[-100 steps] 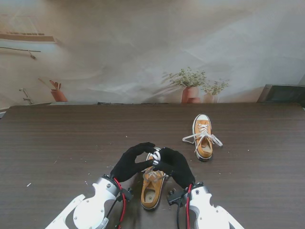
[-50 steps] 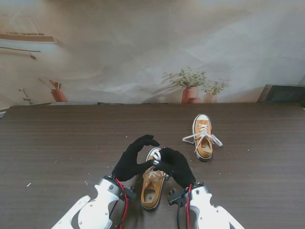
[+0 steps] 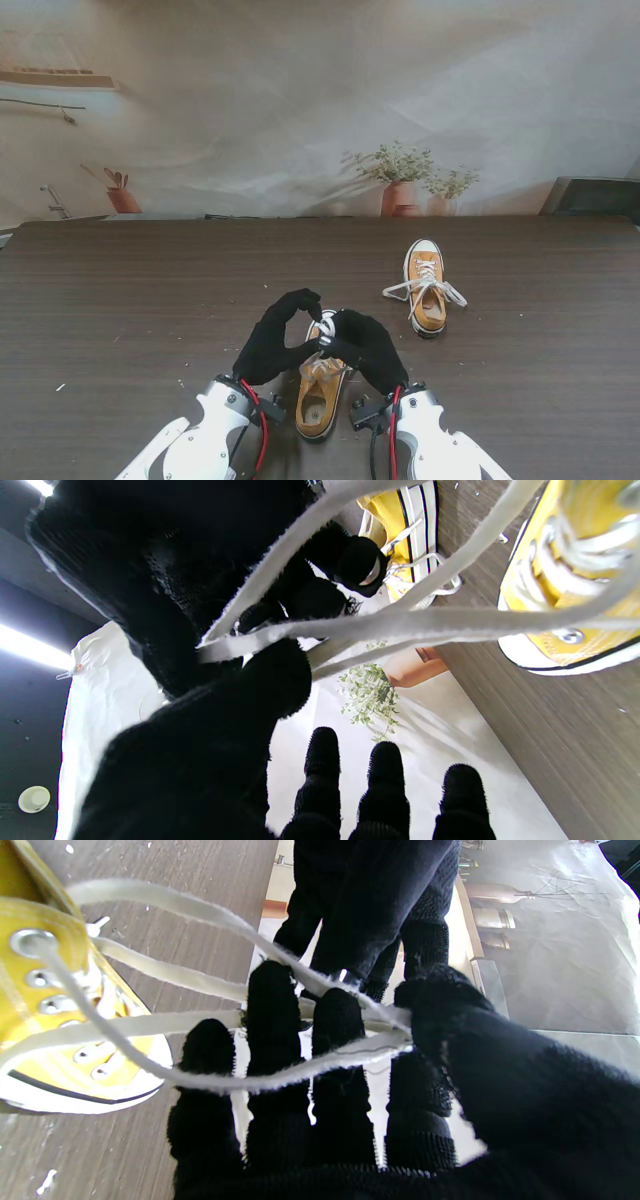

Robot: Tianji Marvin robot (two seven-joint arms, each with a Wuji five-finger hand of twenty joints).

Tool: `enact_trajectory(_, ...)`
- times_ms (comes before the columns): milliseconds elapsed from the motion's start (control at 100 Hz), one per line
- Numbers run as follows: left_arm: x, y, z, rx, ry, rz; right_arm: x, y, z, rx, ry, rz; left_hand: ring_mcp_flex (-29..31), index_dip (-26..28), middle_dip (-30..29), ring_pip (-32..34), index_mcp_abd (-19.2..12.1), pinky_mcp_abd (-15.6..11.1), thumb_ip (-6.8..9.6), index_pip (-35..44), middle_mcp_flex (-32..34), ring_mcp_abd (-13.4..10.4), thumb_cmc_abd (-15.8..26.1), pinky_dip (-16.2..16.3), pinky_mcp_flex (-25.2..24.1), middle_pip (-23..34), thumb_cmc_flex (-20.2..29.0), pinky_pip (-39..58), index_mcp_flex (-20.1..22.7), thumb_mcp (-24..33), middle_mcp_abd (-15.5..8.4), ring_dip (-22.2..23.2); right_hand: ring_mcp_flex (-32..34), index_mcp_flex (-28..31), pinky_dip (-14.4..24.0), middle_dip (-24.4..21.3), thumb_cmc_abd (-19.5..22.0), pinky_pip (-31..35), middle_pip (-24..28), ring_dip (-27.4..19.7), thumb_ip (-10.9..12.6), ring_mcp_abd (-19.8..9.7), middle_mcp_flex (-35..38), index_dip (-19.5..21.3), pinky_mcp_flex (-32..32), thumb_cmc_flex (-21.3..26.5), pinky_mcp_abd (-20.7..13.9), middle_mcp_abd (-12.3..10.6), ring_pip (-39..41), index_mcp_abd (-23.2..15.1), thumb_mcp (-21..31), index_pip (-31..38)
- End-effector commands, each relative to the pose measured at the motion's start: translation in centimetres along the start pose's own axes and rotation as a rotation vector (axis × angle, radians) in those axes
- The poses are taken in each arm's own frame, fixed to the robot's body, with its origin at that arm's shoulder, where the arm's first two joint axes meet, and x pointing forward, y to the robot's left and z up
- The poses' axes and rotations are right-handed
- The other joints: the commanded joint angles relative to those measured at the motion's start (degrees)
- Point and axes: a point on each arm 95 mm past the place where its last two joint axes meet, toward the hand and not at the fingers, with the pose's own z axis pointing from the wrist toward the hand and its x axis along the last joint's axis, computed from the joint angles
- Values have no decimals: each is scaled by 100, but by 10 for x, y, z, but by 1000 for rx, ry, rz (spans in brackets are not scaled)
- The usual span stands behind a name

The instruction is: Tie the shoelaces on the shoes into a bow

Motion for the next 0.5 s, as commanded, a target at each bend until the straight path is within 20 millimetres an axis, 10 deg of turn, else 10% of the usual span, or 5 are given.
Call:
enact_trajectory(0,5,3,0,10,4,-8,2,-3,0,17,0,4,10,227,223,190,-688,-119,-127,202,83,-134,-295,147,77,140,-33,85,99,0,-83,216,-49,272,-67,-63,94,-29,-102,-50,5,-33,35,236,-27,205,-24,-217,-61,-516,-114,343)
enact_trajectory(270,5,2,0,56,0,14,2,-4,1,20,-2,7,255,1437,952,1172,-506,16,-174,548,486,-155,-474,282,331,853,-136,160,864,113,-67,733,-54,272,-68,-64,99,-28,-104,-50,5,-33,37,236,-27,201,-24,-213,-65,-512,-120,343)
enact_trajectory(490,4,4,0,30,-21,6,2,-4,0,19,2,7,103,281,583,751,-464,2,-325,497,456,-42,-101,238,202,430,-202,99,1139,-450,7,421,-46,279,-68,-64,89,-28,-105,-49,6,-26,45,234,-27,203,-24,-213,-64,-518,-115,342)
